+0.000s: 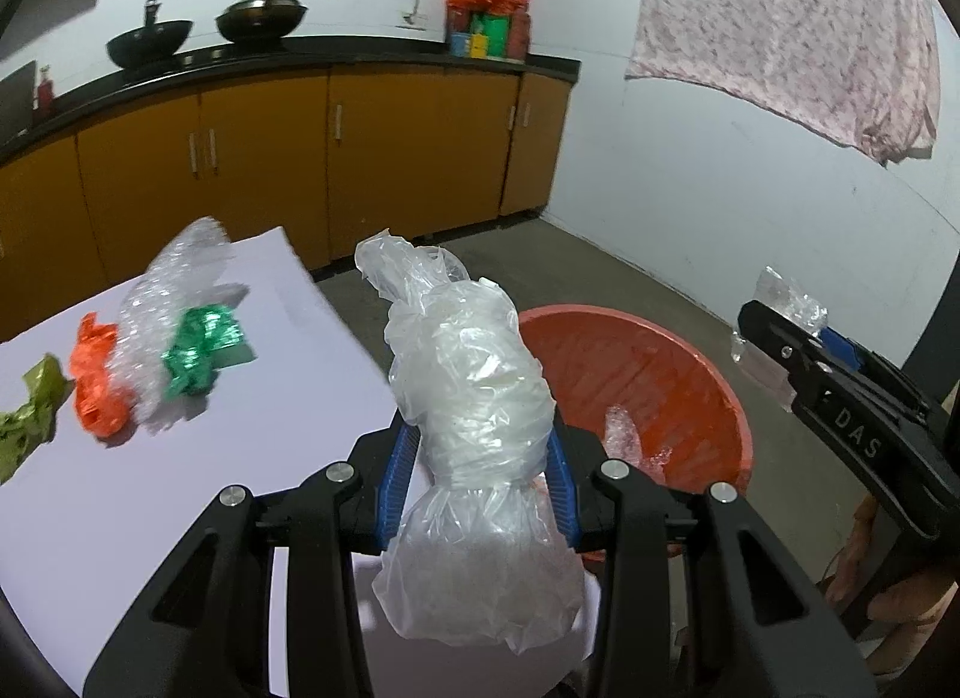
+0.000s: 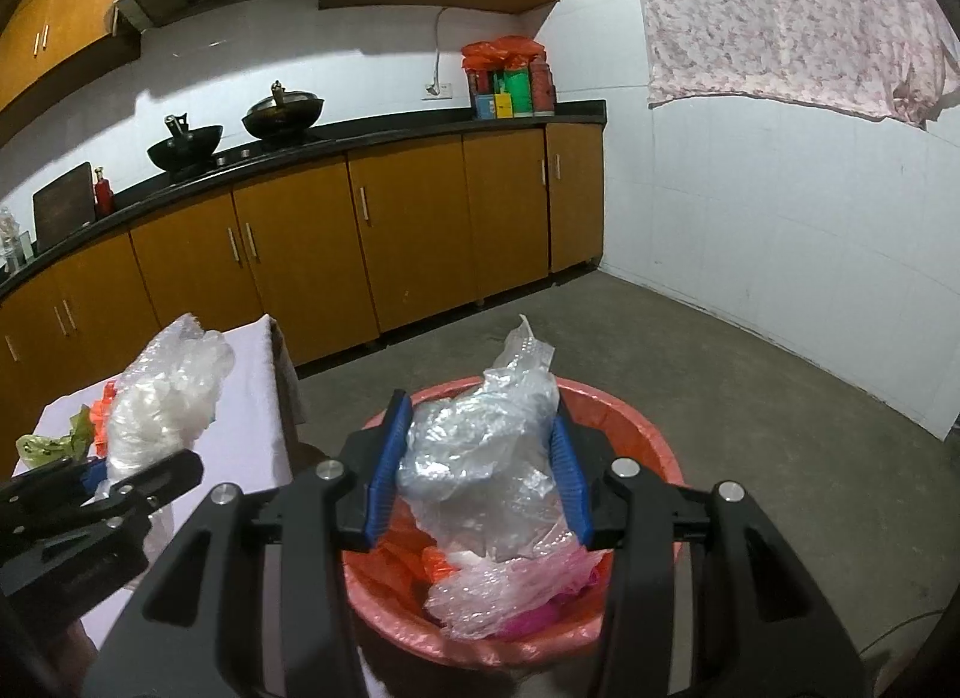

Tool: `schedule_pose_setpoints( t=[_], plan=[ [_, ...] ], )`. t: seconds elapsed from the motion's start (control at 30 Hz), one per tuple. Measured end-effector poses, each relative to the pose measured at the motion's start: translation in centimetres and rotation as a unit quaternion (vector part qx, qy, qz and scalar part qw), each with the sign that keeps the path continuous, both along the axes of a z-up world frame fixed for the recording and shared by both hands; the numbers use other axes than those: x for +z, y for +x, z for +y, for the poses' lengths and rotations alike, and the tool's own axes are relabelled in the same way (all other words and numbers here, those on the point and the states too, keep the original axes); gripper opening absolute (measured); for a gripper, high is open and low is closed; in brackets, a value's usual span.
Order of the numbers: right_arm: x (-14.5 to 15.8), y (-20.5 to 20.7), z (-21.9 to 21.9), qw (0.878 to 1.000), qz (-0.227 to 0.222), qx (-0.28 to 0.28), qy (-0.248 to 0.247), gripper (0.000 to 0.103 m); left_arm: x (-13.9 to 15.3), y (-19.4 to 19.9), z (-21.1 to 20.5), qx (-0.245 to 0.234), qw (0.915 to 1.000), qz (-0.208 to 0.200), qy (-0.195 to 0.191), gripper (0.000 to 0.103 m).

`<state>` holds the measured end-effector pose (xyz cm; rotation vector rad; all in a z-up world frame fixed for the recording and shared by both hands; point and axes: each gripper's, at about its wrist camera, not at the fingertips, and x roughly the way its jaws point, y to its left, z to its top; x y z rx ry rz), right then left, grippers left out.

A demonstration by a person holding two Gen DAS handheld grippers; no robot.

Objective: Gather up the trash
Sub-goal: 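Carry the clear bag over the basket with the right tool while the left carries the white bag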

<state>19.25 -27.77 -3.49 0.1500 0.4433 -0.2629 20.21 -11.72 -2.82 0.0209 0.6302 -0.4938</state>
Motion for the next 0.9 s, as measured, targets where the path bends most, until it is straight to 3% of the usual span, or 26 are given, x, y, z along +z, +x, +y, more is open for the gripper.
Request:
schedule_pose_setpoints(
  t=[0.9],
  plan=[
    [-1.2,1.9,-2.5,1.000,0.007,-0.015,0.011,0.044,-1.2,1.7,-4.5,-0.058,0.9982,0.009,0.008,0.040]
  ],
)
